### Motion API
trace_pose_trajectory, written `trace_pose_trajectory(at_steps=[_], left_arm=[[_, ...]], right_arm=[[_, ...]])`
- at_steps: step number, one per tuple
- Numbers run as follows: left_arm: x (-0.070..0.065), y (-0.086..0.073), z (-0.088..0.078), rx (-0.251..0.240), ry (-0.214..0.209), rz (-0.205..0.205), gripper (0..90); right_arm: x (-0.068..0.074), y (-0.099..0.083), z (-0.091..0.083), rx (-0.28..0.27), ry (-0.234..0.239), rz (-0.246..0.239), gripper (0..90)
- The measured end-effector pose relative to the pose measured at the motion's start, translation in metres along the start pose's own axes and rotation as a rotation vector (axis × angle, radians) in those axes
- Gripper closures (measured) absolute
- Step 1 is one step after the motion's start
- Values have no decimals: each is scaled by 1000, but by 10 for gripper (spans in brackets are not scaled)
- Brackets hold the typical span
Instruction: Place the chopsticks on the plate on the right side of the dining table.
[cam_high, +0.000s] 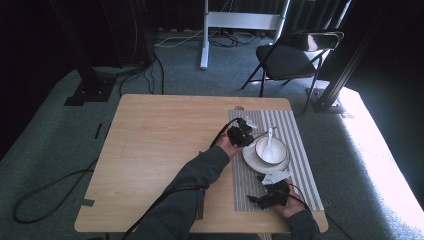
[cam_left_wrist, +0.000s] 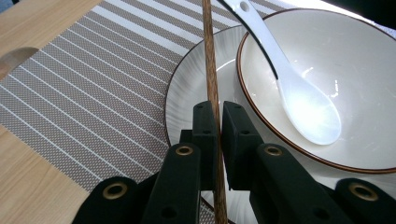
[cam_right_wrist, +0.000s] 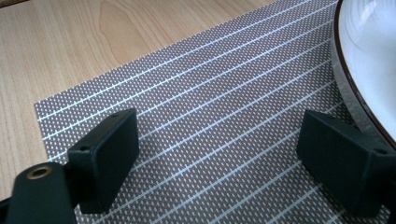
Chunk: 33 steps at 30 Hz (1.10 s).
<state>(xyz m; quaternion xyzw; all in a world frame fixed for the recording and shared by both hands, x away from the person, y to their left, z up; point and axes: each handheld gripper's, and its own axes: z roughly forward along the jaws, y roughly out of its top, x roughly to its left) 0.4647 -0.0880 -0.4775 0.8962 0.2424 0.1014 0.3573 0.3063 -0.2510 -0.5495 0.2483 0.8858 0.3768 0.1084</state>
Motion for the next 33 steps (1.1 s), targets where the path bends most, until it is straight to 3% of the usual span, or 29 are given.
trace_pose_trajectory(at_steps=[33], left_arm=[[1, -3, 22, 23, -37, -23, 848]], right_arm=[[0, 0, 0, 0, 0, 1, 124]])
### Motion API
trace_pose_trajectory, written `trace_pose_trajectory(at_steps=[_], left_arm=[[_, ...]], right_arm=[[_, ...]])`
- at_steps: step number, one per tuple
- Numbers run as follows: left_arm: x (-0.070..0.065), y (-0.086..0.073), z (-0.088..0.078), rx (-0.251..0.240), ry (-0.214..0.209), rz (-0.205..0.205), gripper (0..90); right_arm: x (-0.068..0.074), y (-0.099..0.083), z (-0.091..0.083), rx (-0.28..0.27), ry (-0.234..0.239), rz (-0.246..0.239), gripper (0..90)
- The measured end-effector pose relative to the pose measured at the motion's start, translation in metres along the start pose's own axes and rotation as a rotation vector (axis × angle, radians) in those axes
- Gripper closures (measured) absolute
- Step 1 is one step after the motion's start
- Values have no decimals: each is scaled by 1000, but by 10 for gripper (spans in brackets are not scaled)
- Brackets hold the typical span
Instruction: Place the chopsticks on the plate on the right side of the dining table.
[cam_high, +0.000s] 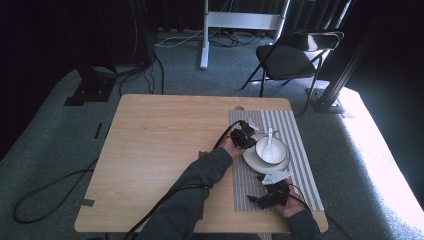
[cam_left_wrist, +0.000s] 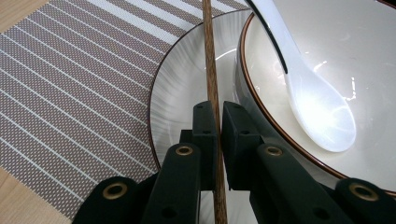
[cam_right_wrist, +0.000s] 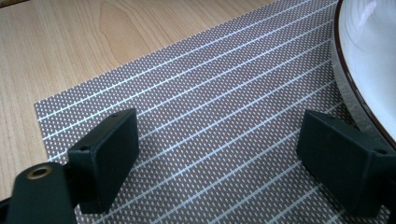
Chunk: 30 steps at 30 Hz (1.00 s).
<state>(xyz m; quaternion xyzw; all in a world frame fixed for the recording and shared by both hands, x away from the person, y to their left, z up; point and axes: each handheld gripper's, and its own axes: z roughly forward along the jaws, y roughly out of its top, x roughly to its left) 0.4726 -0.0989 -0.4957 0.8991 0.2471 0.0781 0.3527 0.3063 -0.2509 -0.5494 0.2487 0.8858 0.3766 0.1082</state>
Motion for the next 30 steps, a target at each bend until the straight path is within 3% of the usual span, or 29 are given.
trace_pose_trajectory(at_steps=[30], left_arm=[[5, -3, 5, 4, -19, -29, 845]], right_arm=[[0, 0, 0, 0, 0, 0, 124]])
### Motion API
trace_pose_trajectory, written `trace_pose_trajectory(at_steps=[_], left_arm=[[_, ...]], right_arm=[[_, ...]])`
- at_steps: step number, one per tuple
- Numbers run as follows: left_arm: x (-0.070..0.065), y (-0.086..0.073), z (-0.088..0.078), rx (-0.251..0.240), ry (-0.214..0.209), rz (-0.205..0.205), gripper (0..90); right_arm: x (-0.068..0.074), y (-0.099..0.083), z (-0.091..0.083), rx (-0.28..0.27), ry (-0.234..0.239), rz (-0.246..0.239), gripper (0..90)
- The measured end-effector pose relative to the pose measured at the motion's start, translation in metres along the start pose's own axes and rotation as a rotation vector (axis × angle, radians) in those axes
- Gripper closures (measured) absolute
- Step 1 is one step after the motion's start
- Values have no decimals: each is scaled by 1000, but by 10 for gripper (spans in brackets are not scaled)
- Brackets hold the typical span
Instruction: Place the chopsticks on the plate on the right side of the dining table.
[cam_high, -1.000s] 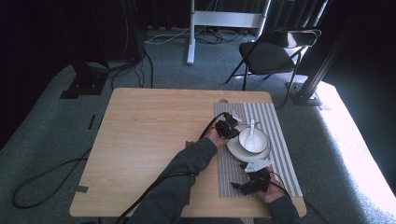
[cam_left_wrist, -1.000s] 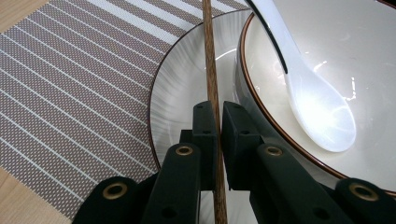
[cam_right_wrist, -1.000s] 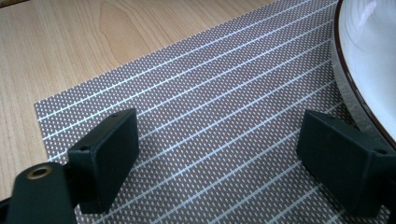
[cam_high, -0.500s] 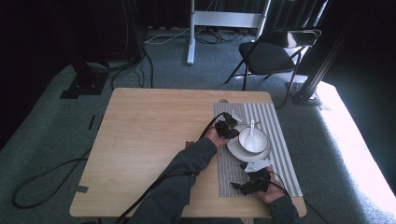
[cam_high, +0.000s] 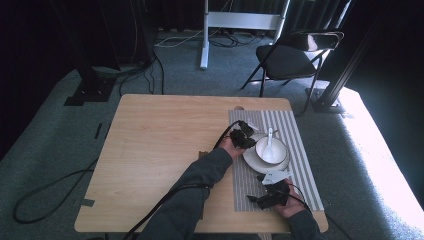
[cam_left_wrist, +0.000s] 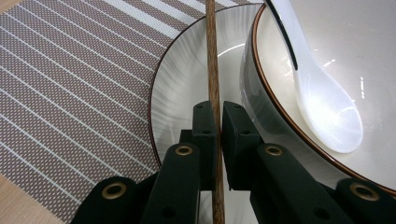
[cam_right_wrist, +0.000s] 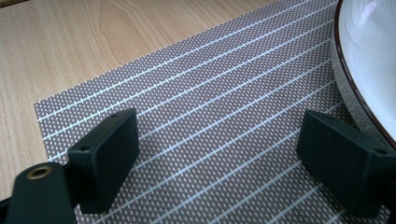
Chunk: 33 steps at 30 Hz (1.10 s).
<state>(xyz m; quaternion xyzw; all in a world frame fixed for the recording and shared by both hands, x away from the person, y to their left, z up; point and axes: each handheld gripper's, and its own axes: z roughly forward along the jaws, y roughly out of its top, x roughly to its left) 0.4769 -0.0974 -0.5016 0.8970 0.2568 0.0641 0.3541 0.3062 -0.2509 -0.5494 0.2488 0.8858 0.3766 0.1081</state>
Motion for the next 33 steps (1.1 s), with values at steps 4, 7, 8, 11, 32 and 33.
trace_pose_trajectory(at_steps=[4, 7, 8, 11, 32, 33], left_arm=[[1, -1, 0, -3, -6, -7, 844], [1, -1, -1, -2, -7, -6, 842], [1, -1, -1, -1, -8, -6, 841], [1, -2, -1, 0, -9, -6, 836], [8, -6, -21, -35, 1, -15, 798], [8, -6, -23, -38, 4, -15, 796]], right_arm=[[0, 0, 0, 0, 0, 0, 124], [0, 0, 0, 0, 0, 0, 124], [0, 0, 0, 0, 0, -1, 124], [0, 0, 0, 0, 0, 0, 124], [0, 0, 0, 0, 0, 0, 124], [0, 0, 0, 0, 0, 0, 124]])
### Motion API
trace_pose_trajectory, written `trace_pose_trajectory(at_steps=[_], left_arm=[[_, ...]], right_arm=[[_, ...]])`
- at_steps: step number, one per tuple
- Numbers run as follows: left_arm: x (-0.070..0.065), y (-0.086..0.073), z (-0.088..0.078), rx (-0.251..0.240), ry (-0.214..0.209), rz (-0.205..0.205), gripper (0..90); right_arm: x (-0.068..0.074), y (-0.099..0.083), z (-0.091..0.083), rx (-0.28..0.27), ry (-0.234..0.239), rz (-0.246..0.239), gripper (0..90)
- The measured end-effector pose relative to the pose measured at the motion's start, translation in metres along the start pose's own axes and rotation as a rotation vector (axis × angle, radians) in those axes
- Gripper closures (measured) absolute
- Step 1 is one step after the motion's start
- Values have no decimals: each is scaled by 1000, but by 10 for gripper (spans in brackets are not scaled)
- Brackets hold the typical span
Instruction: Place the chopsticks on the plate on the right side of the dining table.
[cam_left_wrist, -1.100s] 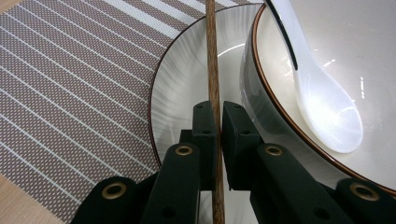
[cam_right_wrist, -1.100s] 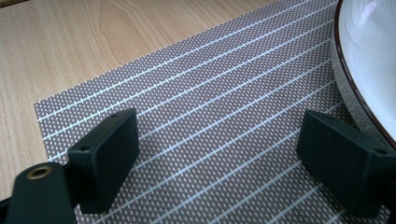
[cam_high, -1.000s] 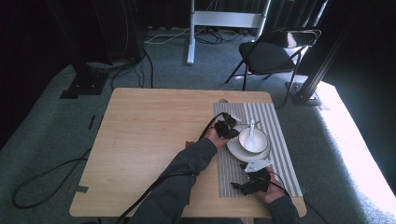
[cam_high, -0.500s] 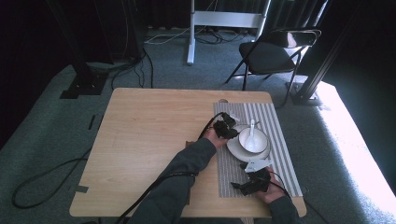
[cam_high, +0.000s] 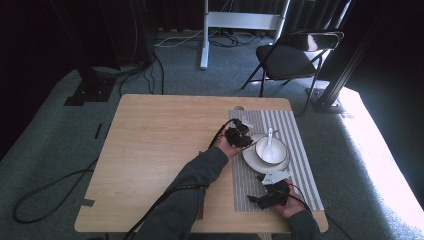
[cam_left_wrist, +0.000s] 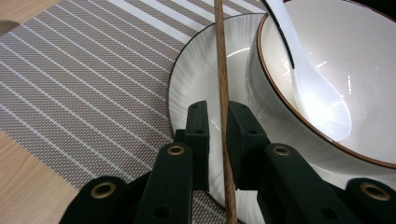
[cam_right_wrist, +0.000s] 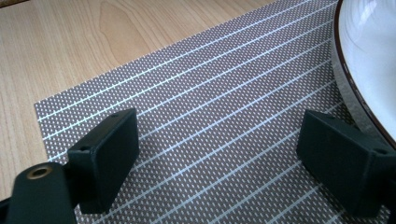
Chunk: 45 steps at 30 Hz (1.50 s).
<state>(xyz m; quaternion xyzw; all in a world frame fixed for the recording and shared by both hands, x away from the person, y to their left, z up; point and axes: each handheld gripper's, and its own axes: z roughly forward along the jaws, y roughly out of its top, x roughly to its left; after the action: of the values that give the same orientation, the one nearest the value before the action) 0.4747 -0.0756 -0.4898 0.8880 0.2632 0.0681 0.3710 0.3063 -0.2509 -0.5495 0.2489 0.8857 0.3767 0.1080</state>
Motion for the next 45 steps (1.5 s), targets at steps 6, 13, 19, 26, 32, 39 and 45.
trace_pose_trajectory(at_steps=[6, 13, 19, 26, 32, 39, 45], left_arm=[[4, -4, -17, -21, 17, 2, 784], [9, -7, -34, -31, 40, 2, 777], [16, -12, -52, -46, 64, -3, 776], [21, -16, -71, -62, 88, -2, 773], [22, -17, -79, -67, 92, -1, 767], [20, -27, -96, -79, 98, -6, 760], [20, -32, -110, -96, 108, 0, 756]], right_arm=[[0, 0, 0, -1, 0, -1, 124], [0, 0, 0, 0, 0, -1, 124], [0, 0, 0, 0, 0, -1, 124], [0, 0, 0, 0, 1, -1, 124], [0, 0, 0, 1, 1, 1, 124], [0, 0, 0, 1, 1, 1, 124], [0, 0, 0, 1, 1, 2, 124]])
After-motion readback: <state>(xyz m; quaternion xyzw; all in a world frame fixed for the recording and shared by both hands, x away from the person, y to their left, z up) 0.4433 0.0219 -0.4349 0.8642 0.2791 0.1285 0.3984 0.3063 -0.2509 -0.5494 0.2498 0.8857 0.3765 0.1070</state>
